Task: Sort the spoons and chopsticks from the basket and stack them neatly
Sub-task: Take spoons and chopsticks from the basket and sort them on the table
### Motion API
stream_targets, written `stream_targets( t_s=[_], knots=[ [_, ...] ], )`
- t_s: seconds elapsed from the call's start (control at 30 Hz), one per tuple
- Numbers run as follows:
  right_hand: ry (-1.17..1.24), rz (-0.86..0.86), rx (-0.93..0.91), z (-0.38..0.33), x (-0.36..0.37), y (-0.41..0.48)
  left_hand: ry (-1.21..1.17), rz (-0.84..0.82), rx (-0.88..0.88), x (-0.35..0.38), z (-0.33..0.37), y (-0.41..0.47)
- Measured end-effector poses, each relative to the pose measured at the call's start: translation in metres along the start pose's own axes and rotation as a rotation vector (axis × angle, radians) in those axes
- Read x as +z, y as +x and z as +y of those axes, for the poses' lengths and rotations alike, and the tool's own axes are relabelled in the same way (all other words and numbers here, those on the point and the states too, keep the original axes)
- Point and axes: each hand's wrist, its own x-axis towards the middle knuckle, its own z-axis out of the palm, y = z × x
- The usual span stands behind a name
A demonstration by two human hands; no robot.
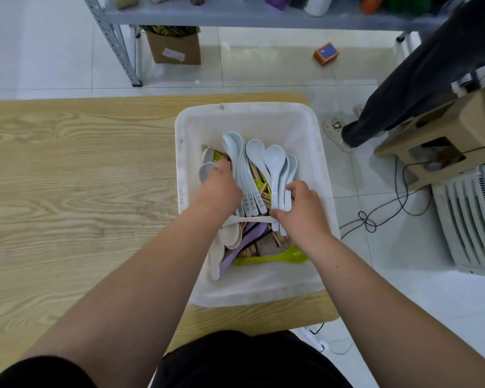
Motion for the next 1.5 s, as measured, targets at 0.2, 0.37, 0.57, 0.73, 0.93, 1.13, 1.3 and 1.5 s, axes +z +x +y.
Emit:
stream_targets(
  t_s=[0.2, 0.37, 0.57, 0.73, 0.93, 1.13, 1.3, 1.5],
  knots=[
    [0.154, -0.038, 0.055, 0.004, -0.001, 0.004, -0.042, 0.004, -0.041, 0.000, -0.005, -0.005],
    [0.156, -0.046, 0.070, 0.010, -0.002, 0.006, -0.083, 0.029, -0.089, 0.004, -0.008, -0.008],
    [0.219, -0.085, 0.157, 0.007, -0.002, 0.006, 0.009, 0.048, -0.034, 0.008, -0.003, -0.008],
    [0.694, -0.052, 0.331, 0.005, 0.005, 0.001, -0.098, 0.049, -0.101, 0.003, -0.003, -0.008],
    [0.686, 0.032, 0.187, 0.012, 0.005, -0.031, -0.296, 0.144, -0.032, 0.000, -0.003, -0.030],
    [1.056, -0.220, 0.145, 0.018, -0.006, -0.052, -0.685, 0.105, -0.060, -0.003, 0.003, -0.089],
    [1.264, -0.544, 0.133, 0.019, -0.032, -0.092, -1.207, 0.025, -0.155, 0.016, 0.021, -0.160],
    [1.101, -0.727, 0.025, 0.045, -0.043, -0.150, -1.354, 0.214, -0.210, 0.056, 0.027, -0.239]
  ],
)
